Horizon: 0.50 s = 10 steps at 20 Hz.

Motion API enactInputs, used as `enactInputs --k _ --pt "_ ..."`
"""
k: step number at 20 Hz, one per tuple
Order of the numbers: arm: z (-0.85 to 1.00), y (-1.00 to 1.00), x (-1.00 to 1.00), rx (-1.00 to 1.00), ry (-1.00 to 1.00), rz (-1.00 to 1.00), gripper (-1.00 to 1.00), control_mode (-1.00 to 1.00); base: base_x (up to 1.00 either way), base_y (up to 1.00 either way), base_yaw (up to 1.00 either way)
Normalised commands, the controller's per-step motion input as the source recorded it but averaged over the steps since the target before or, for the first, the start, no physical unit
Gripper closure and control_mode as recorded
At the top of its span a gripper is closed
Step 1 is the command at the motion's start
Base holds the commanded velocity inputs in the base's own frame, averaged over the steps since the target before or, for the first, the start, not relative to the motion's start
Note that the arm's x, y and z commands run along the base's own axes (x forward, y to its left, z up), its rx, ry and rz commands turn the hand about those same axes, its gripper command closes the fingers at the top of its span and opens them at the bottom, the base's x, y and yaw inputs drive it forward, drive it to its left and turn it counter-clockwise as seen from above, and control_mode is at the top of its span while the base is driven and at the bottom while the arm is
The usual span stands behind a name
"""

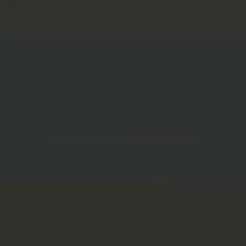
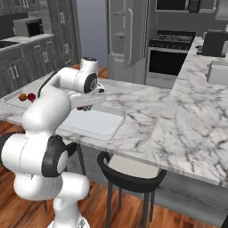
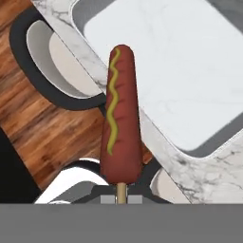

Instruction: Place the cold items (pear and peach) from the fridge in one tupperware on the dining counter. Place the warm items (hot dog and kebab skewer) in the stove area in another tupperware.

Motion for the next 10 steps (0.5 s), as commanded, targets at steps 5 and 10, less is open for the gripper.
enactInputs --k 5,10 --pt "-0.84 0.06 0.96 -0.1 -0.35 0.23 1.0 -1.0 0.0 0.0 0.0" --pt "-0.94 0.0 0.99 -0.19 -0.23 0.35 1.0 -1.0 0.0 0.0 0.0"
